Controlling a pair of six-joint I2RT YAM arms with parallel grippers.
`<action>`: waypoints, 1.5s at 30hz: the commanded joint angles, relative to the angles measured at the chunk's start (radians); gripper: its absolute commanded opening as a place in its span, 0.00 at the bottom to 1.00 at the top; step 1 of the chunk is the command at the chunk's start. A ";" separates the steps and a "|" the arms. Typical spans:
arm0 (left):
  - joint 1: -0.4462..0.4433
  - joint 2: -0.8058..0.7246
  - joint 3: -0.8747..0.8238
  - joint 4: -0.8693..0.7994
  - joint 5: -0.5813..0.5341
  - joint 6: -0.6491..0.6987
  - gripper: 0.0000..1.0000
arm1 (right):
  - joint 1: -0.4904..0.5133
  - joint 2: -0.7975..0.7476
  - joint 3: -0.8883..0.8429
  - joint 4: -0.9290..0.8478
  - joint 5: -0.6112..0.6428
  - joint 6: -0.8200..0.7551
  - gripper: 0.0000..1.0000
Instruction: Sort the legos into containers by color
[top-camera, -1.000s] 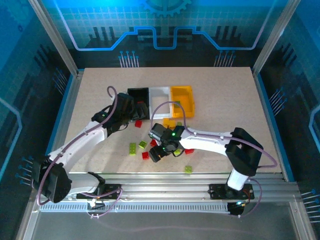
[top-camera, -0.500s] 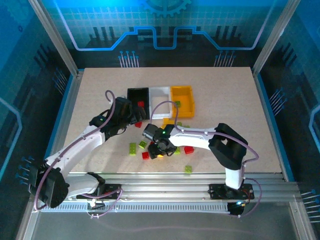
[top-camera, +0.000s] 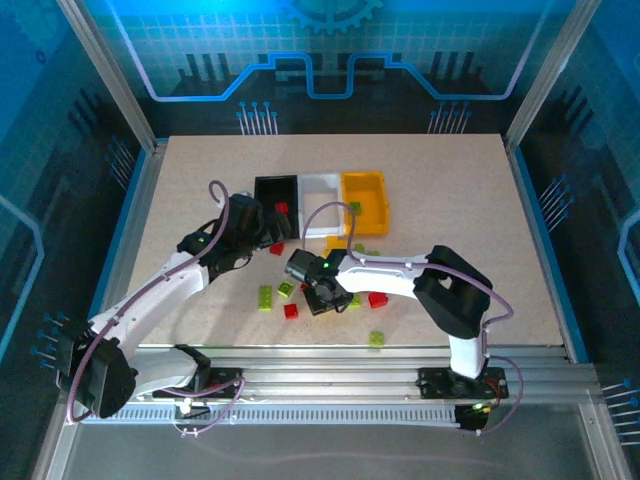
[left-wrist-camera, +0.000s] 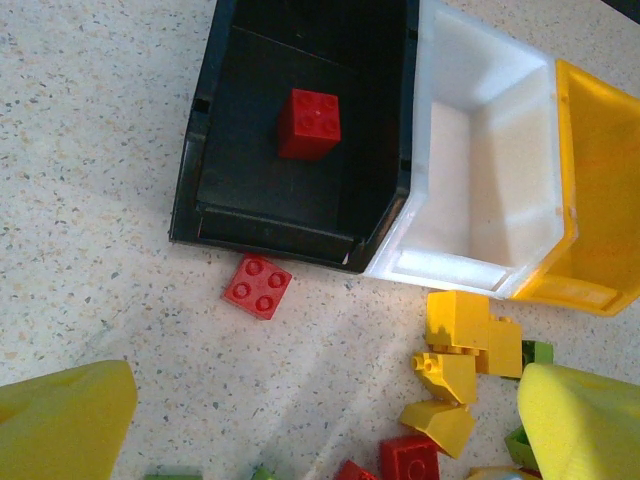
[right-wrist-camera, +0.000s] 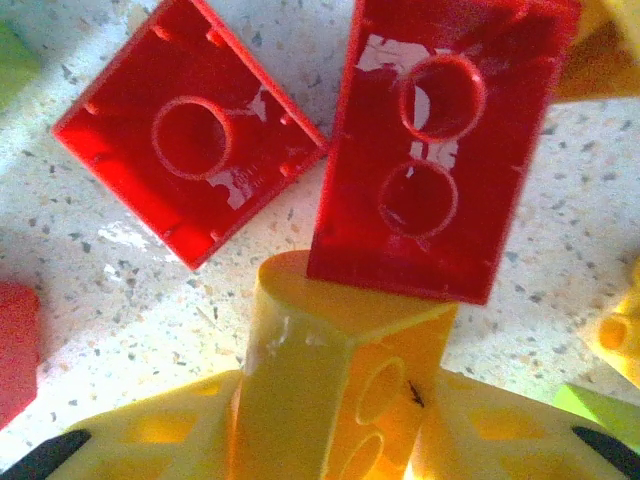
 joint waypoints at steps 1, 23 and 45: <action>0.001 -0.021 -0.011 -0.002 -0.027 0.014 0.99 | 0.012 -0.075 -0.037 0.018 0.040 -0.002 0.41; 0.002 -0.027 -0.059 -0.021 0.036 -0.007 0.99 | -0.333 0.092 0.450 0.035 -0.001 -0.267 0.40; 0.001 -0.028 -0.088 -0.006 0.110 0.002 0.99 | -0.384 0.019 0.389 0.086 0.003 -0.214 0.72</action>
